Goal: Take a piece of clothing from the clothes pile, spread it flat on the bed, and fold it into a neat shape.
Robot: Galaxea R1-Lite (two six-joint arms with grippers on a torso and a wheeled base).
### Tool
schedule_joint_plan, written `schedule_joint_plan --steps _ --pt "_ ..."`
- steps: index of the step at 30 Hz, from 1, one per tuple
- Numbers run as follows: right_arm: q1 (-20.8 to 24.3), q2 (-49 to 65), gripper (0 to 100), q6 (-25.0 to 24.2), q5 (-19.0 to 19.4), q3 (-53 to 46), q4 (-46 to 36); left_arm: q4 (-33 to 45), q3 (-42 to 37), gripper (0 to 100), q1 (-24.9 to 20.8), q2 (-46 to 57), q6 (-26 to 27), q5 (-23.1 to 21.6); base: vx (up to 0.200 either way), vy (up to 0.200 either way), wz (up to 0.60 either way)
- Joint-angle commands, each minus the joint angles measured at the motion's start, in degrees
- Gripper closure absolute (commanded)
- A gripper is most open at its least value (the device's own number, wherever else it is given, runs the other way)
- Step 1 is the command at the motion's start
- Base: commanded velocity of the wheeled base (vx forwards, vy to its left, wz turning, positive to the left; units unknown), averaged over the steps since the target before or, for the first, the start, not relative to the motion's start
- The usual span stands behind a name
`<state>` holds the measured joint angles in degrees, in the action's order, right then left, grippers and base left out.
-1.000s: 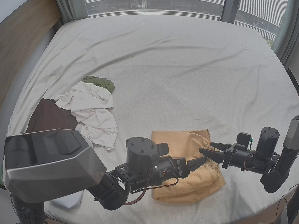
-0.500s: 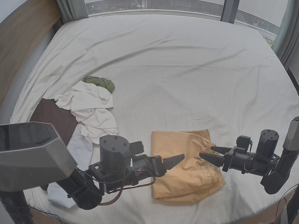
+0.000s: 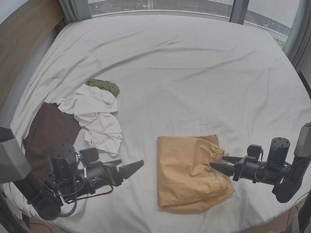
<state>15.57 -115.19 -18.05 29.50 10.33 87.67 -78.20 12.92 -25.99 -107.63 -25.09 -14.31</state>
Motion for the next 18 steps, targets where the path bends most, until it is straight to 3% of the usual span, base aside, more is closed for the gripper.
schedule_joint_plan --steps 1,5,18 --pt "-1.5 -0.2 0 1.0 0.0 -1.0 0.0 -2.6 -5.9 0 7.5 2.0 4.5 -4.1 0.000 0.000 0.00" --pt "-1.9 -0.5 0 2.1 0.0 -1.3 0.0 -4.8 -6.7 0 11.8 1.0 9.3 -9.9 0.000 0.000 0.00" --pt "-5.4 -5.0 0 4.5 -0.1 -2.0 0.0 -5.2 -8.4 0 11.8 -3.4 10.1 -10.6 0.000 0.000 0.00"
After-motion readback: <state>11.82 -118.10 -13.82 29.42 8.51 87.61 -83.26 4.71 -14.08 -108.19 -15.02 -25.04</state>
